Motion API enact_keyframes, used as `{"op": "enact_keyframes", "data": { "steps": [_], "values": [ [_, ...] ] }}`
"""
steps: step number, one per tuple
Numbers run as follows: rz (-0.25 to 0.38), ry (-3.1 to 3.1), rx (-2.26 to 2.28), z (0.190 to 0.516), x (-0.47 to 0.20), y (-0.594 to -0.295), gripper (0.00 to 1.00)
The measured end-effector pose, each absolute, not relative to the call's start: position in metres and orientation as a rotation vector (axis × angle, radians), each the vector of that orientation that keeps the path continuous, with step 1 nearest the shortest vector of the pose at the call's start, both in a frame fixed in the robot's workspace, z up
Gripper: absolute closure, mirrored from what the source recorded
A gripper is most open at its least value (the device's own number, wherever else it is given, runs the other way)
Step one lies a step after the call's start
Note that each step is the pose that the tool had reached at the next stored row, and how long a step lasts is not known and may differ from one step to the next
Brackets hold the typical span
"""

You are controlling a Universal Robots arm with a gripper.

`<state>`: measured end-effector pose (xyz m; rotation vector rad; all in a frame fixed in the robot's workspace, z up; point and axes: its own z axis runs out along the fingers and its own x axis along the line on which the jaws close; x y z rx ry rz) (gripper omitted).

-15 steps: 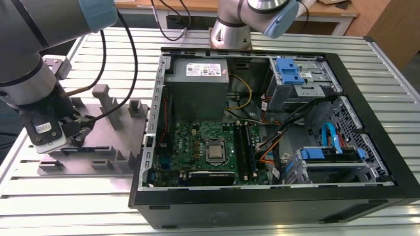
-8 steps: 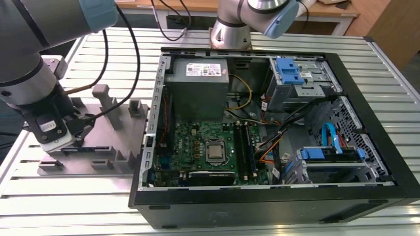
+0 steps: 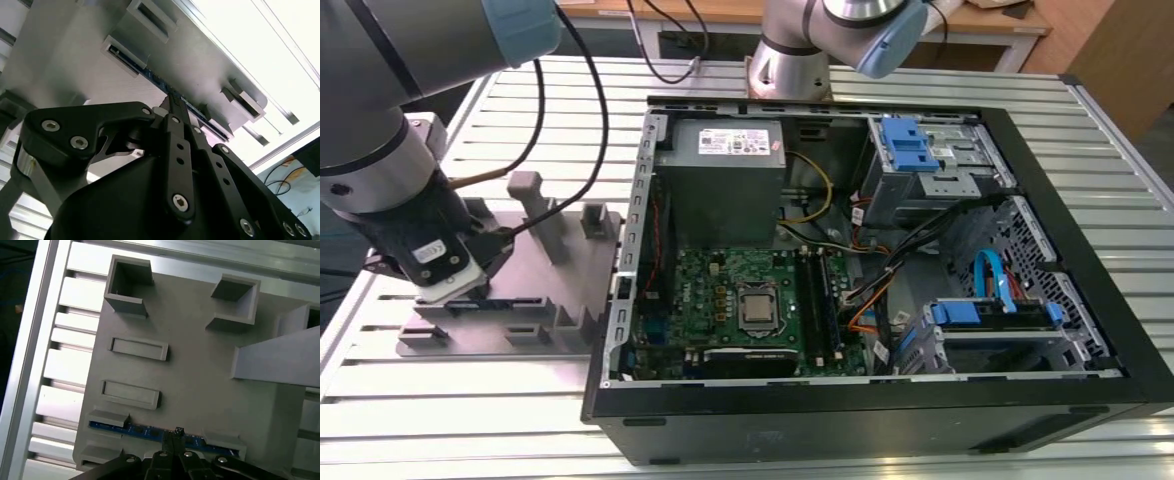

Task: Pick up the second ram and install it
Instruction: 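Pick up the second ram and move it above second insertion slot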

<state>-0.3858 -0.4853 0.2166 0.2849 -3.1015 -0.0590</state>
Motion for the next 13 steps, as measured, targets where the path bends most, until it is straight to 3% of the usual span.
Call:
{"op": "enact_keyframes", "data": {
  "steps": [13],
  "values": [
    [-0.056,-3.076,0.472,0.2166,-0.3858,-0.4853,0.93]
  ]
}}
